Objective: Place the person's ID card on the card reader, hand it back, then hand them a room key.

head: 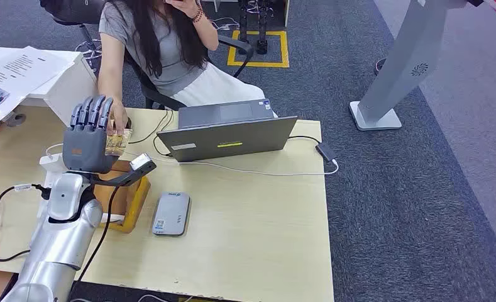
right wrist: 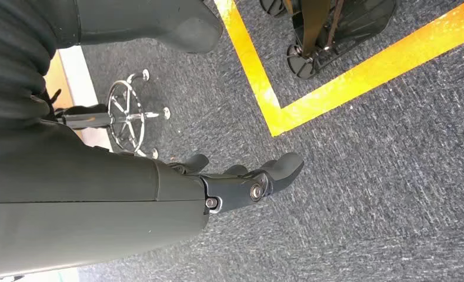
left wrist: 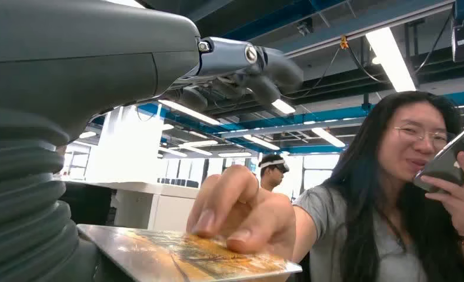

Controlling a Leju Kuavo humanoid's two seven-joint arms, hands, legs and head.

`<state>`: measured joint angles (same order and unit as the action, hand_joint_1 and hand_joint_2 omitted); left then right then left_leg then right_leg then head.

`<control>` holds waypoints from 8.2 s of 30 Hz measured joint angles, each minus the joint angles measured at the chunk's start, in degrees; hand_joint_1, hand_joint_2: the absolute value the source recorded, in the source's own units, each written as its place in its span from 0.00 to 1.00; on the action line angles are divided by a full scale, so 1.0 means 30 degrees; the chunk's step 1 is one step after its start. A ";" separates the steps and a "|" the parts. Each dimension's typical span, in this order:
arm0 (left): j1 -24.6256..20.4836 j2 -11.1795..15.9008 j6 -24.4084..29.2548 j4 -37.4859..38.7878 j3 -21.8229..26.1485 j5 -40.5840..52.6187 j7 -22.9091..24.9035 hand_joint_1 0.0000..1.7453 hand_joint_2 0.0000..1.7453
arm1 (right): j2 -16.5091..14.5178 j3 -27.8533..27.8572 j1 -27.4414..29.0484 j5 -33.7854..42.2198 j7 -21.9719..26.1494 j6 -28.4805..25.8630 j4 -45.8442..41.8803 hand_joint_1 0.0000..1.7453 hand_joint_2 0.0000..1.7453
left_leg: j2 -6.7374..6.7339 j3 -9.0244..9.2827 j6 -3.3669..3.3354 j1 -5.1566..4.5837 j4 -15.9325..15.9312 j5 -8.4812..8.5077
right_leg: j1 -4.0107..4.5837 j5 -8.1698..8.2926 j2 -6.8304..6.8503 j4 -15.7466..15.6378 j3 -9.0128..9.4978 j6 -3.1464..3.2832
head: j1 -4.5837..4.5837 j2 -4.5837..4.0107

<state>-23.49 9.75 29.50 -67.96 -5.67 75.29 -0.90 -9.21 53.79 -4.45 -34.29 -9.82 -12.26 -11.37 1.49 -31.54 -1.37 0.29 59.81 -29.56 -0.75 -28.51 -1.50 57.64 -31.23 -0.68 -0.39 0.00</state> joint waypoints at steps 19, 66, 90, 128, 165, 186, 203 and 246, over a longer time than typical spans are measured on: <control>0.0015 -0.0007 0.0075 0.0222 -0.0257 -0.1098 -0.0679 1.00 1.00 | 0.0011 0.0000 0.0005 -0.0233 -0.0024 -0.0104 0.0000 0.00 1.00 | 0.0001 -0.0004 -0.0011 -0.0001 0.0001 0.0008 | -0.0001 0.0004 0.0001 0.0001 0.0000 -0.0001 | -0.0013 0.0000; 0.4717 -0.1581 -0.5354 -0.1506 -0.4993 0.1239 0.1888 1.00 1.00 | 0.0011 0.1204 0.0046 0.0475 0.0328 -0.0284 0.0000 0.00 1.00 | 0.0007 -0.0035 -0.0023 -0.0013 0.0002 0.0012 | -0.0012 0.0011 0.0011 -0.0023 -0.0014 -0.0009 | -0.0013 0.0000; 0.4277 -0.1459 -0.5149 -0.1044 -0.5388 0.0173 0.2624 1.00 1.00 | 0.0011 0.1565 0.0051 0.0284 0.0393 -0.0248 0.0000 0.00 1.00 | 0.0007 -0.0027 -0.0036 -0.0011 0.0004 0.0029 | -0.0010 0.0034 0.0012 -0.0022 -0.0012 -0.0017 | -0.0013 0.0000; -0.5471 0.0845 -0.0769 0.2765 -0.2153 0.1590 0.3056 1.00 1.00 | 0.0004 0.1537 -0.0083 -0.1344 -0.0011 0.0089 0.0000 0.00 1.00 | 0.0002 -0.0037 -0.0044 -0.0009 0.0008 0.0104 | -0.0009 0.0107 0.0004 -0.0002 -0.0020 -0.0027 | -0.0013 0.0000; 0.6182 0.0792 0.1289 -0.6204 -0.1206 0.0666 0.0246 0.00 1.00 | -0.0074 0.2552 0.0030 0.0006 0.0488 -0.0590 0.0000 0.00 1.00 | -0.0128 -0.0100 -0.0121 -0.0019 0.0000 0.0022 | -0.0025 0.0077 -0.0111 -0.0060 -0.0085 -0.0052 | -0.0011 0.0000; 1.5596 0.2864 -0.2756 -1.2481 -0.1949 0.0182 0.3311 0.00 1.00 | -0.0142 0.4009 0.0117 0.0712 0.0935 -0.0891 0.0000 0.00 1.00 | -0.0073 -0.0125 -0.0134 -0.0014 -0.0003 0.0025 | -0.0020 0.0067 -0.0030 -0.0072 -0.0085 -0.0070 | -0.0013 0.0000; 1.4067 0.2568 -0.4566 -0.9419 0.0357 -0.0854 0.1672 0.00 1.00 | -0.0142 0.4029 0.0077 0.0167 0.0716 -0.0672 0.0000 0.00 1.00 | -0.0043 -0.0130 -0.0135 -0.0011 0.0000 0.0034 | -0.0046 0.0070 -0.0002 -0.0072 -0.0073 -0.0075 | -0.0009 0.0000; 1.0388 0.0623 -0.4880 -0.7034 0.0718 0.0098 0.2079 0.00 1.00 | -0.0142 0.4007 0.0041 -0.0588 0.0299 -0.0341 0.0000 0.00 1.00 | -0.0043 -0.0130 -0.0142 -0.0011 0.0002 0.0042 | -0.0046 0.0078 -0.0003 -0.0071 -0.0074 -0.0083 | -0.0011 0.0000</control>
<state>7.68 11.62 14.86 -89.07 -3.52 75.58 5.34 -9.64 65.81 -4.33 -36.06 -8.93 -13.28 -11.37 1.36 -31.93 -1.80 0.25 59.82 -29.43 -0.89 -28.28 -1.51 57.43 -31.45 -0.93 -0.43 0.00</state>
